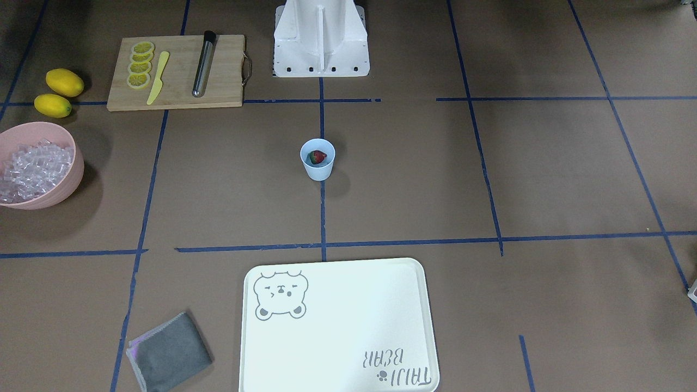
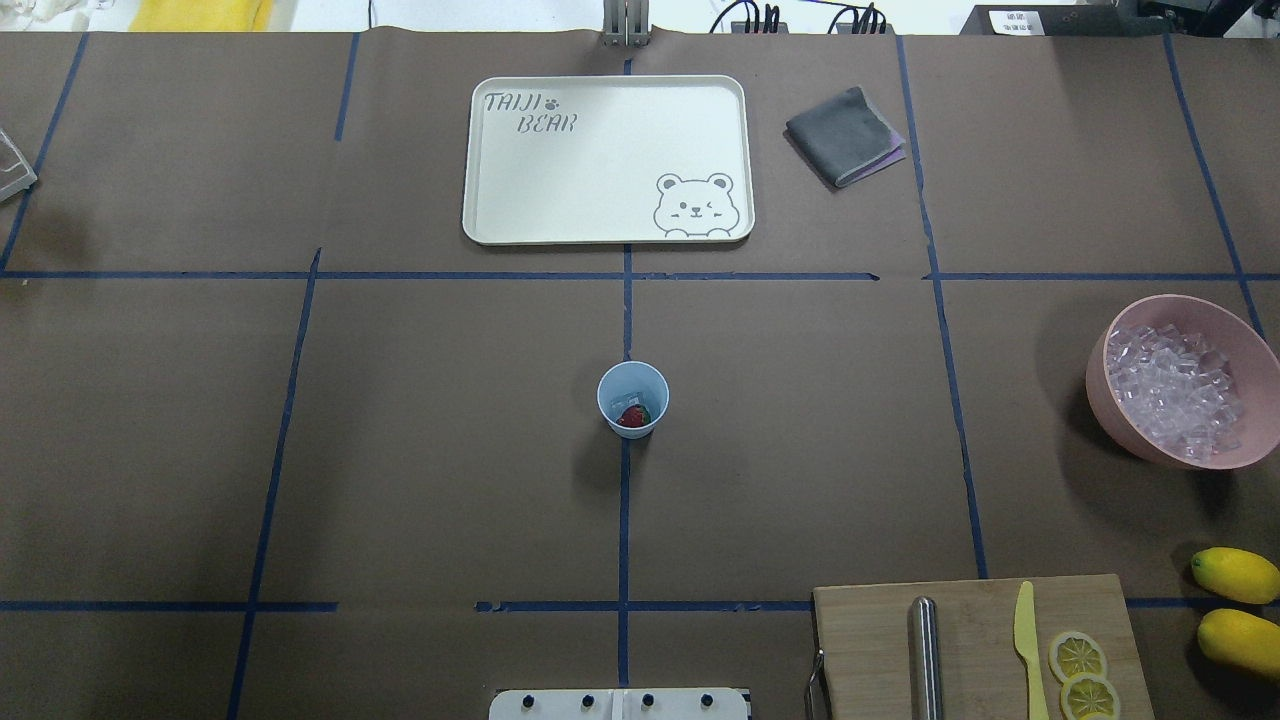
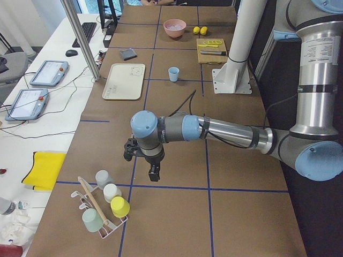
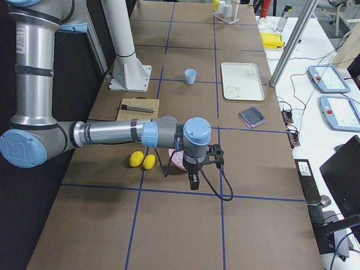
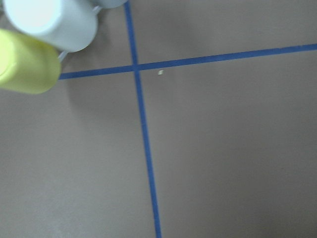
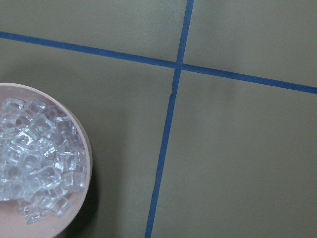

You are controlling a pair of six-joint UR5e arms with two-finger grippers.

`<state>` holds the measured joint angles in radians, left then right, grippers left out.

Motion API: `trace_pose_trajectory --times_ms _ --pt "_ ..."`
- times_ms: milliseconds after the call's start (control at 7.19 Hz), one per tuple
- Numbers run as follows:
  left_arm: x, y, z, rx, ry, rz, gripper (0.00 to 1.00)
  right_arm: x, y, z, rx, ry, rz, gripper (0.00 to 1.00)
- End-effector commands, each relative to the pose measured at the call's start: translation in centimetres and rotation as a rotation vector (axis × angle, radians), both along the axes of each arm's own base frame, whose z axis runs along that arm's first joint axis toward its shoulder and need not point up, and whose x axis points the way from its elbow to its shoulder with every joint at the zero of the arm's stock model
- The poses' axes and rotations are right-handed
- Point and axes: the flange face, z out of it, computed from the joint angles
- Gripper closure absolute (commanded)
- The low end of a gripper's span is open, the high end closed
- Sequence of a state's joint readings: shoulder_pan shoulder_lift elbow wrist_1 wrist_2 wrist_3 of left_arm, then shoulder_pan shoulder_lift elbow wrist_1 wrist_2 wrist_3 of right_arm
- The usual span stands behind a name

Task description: Put ice and strawberries in cup

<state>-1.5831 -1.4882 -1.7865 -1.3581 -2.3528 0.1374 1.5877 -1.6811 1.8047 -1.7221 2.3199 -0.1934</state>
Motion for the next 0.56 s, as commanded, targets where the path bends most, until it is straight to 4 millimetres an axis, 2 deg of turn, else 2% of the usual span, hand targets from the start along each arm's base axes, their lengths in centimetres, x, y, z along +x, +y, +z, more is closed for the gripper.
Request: trace_pose_trajectory --times_ms 0,417 --pt "-0.76 3.58 3.71 0.097 0.0 -0.022 0.0 0.0 0.08 0.12 -0.003 0.0 0.0 0.01" --pt "-0.71 3.64 3.94 0.089 -0.002 -0.02 0.0 0.6 0.06 0.21 -0.005 0.01 0.012 0.01"
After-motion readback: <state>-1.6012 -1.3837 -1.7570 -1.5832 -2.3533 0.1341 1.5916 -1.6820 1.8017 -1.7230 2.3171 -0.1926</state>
